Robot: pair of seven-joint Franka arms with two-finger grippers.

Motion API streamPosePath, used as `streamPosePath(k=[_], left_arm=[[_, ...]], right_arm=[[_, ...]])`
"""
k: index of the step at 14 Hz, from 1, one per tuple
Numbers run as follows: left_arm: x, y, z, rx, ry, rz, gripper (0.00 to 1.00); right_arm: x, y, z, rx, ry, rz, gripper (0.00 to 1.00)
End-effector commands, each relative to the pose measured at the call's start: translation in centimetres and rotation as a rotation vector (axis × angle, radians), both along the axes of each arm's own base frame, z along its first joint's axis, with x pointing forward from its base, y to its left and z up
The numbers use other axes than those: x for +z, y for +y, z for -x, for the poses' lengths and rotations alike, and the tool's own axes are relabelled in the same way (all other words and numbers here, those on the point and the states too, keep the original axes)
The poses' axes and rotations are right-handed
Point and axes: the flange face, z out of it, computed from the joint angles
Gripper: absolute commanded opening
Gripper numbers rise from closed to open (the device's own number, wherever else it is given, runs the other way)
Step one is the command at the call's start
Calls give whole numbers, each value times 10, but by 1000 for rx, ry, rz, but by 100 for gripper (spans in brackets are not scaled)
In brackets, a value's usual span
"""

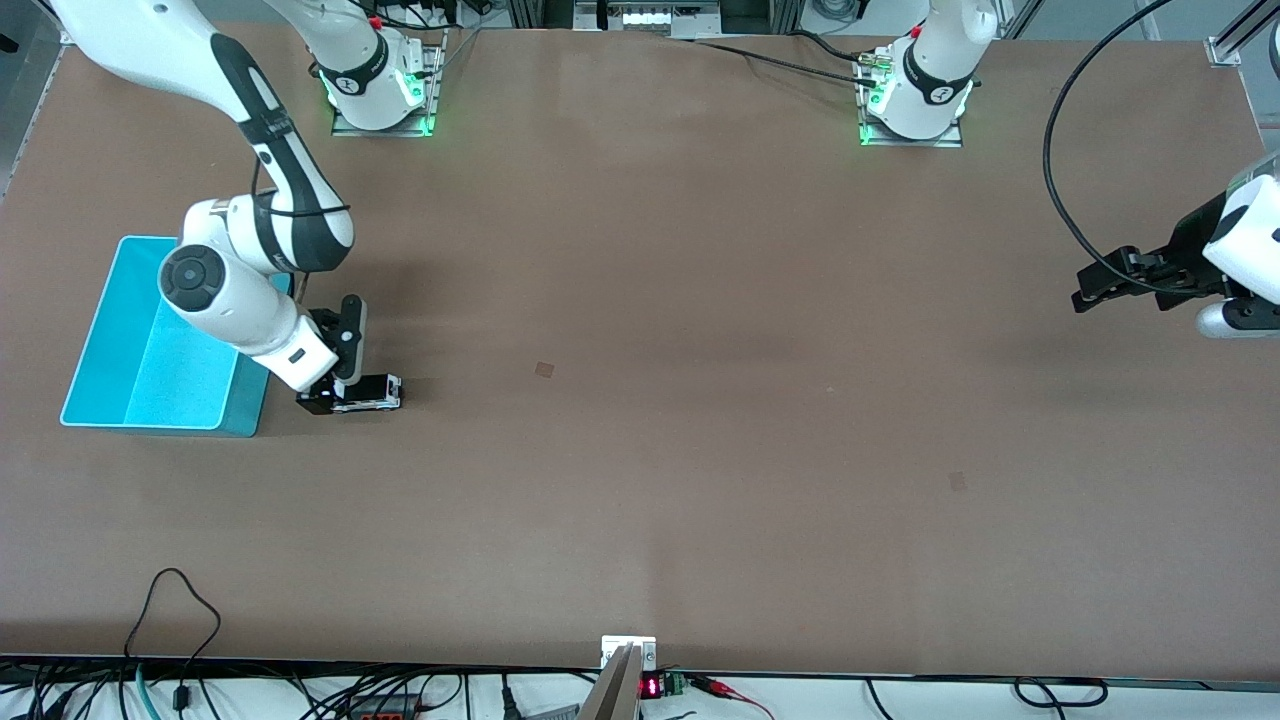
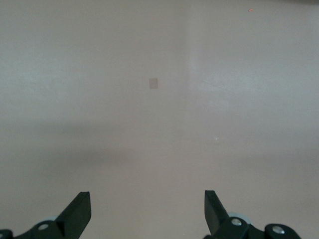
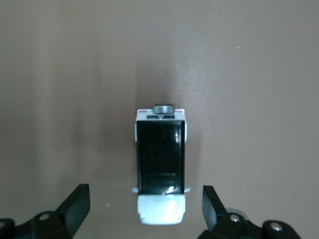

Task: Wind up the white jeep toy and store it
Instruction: 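Reach the right gripper down to the stopped white jeep, then close the right gripper on the jeep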

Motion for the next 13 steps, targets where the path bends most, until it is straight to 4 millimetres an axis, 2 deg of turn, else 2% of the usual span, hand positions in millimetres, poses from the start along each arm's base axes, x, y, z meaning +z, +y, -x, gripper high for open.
streamPosePath(k=[1,6,9,11,12,13], left_arm=[[8,0,5,1,7,-2,100],[8,1,6,-3,10,-3,100],[8,9,6,11,8,-3,100],[5,17,6,25,11,-3,100],[6,17,6,25,11,-3,100],[6,16,6,24,11,-3,100]], right_arm=[[-7,12,-7,52,-18,-7,100],[-29,14,-9,58,-46,-23,100],[-40,15,-8,58,-47,-29,97],[-44,15,-8,59,-50,-31,86],[-46,15,-8,63,-54,-31,75],[-46,16,-8,68,-54,-28,55]])
